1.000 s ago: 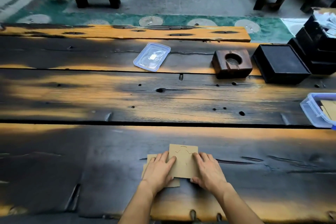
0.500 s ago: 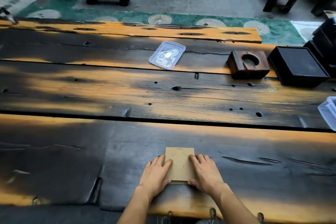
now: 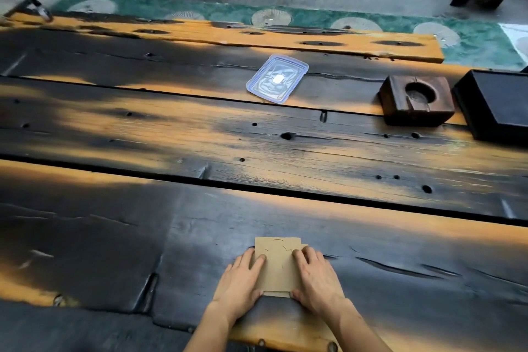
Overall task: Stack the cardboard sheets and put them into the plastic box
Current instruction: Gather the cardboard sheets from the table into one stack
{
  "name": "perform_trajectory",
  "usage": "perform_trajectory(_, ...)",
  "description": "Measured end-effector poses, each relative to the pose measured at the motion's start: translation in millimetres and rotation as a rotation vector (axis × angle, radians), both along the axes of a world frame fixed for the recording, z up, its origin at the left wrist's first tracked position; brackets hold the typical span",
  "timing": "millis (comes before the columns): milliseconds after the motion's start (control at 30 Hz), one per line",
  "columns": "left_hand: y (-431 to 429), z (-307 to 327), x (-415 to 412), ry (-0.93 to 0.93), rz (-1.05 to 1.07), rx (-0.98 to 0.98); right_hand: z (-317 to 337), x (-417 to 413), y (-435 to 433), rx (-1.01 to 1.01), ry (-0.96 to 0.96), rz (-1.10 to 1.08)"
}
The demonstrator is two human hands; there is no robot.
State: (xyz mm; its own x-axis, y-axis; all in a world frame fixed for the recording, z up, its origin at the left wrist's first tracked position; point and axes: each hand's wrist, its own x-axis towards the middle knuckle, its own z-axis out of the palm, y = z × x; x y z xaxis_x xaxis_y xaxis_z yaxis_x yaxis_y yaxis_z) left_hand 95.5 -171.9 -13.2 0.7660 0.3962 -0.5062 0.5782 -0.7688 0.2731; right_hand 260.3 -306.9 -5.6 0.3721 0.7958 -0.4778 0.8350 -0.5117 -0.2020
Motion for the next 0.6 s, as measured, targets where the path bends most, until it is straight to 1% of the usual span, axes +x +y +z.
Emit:
perform_trajectory(200,-8,-4,11,0.063,0.026,0.005,-1,7,-7,-0.016,0.074,-0.015)
perform_trajectory(300,-12,-5,16,0.101,0.042,0.02,-2,5,-10,-0.054,0.064,0.011)
perform_trajectory(433,-20,-6,21,0.095,0.07,0.011,-8,3,-14,-0.078,0.085,-0.054)
perform_trajectory(600,-29,-6,23,0.078,0.121,0.0,-13,4,-19,-0.038,0.133,-0.054)
